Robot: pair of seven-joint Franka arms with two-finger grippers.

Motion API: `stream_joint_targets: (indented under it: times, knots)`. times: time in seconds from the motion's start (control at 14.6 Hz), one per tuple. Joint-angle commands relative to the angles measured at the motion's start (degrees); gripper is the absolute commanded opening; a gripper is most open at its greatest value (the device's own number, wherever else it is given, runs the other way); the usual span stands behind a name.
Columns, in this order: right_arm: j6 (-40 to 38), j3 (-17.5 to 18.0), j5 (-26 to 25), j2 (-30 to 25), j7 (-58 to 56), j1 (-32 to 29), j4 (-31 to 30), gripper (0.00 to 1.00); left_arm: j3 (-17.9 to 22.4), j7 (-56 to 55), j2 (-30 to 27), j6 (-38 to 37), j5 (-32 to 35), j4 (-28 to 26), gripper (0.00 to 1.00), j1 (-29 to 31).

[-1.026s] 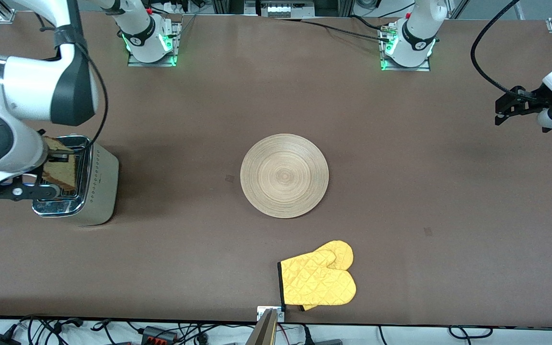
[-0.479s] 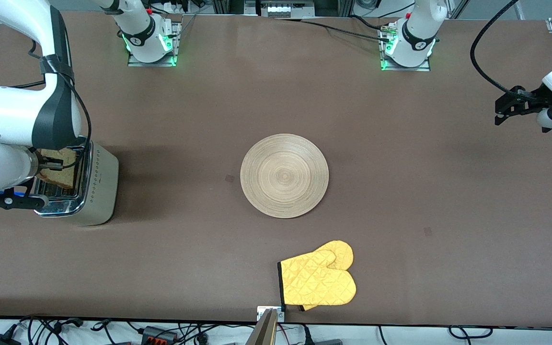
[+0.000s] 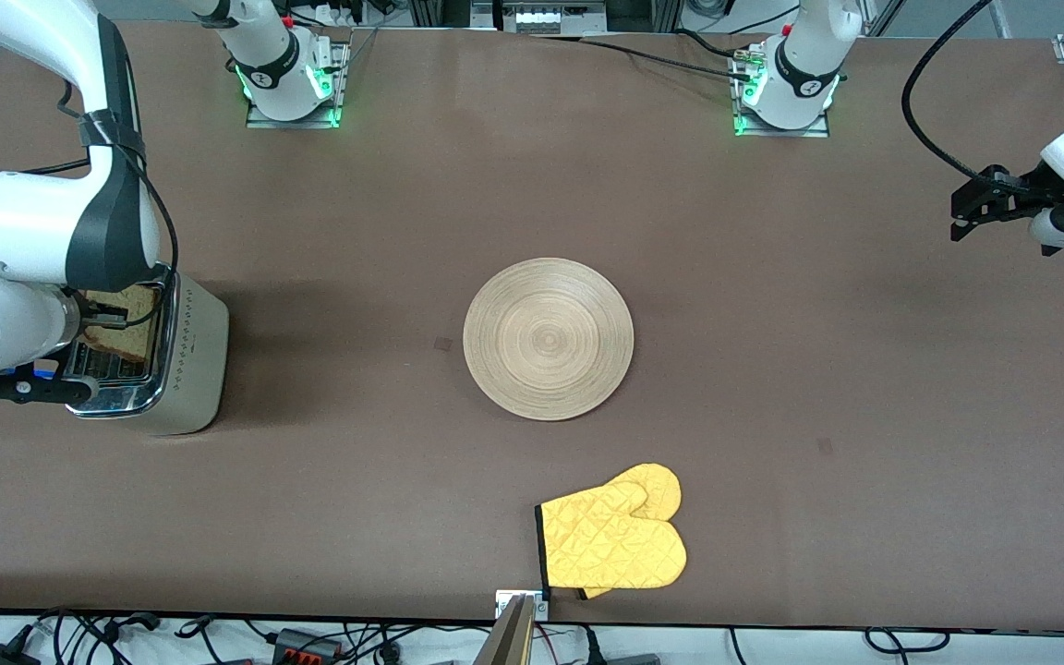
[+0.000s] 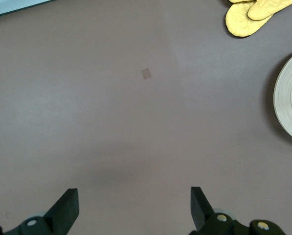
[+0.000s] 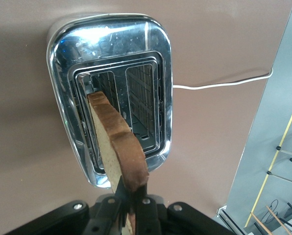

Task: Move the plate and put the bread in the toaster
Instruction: 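Lower the bread into the toaster slot with the right gripper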

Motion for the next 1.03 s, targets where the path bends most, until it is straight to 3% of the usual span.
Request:
stream_joint_targets:
  times: [0.0,0.96]
  knots:
    - [2.3,0.2,0.0,-0.7,-0.2,-0.7,-0.7,0.0,0.1,1.5,-0.5,-0.2,-1.1,0.4,1.0,0.0]
    - [3.4,0.4,0.8,0.0,-0.5,-1.2,-2.1,0.0,0.0,1.5,-0.5,-0.2,-1.1,0.4,1.0,0.0]
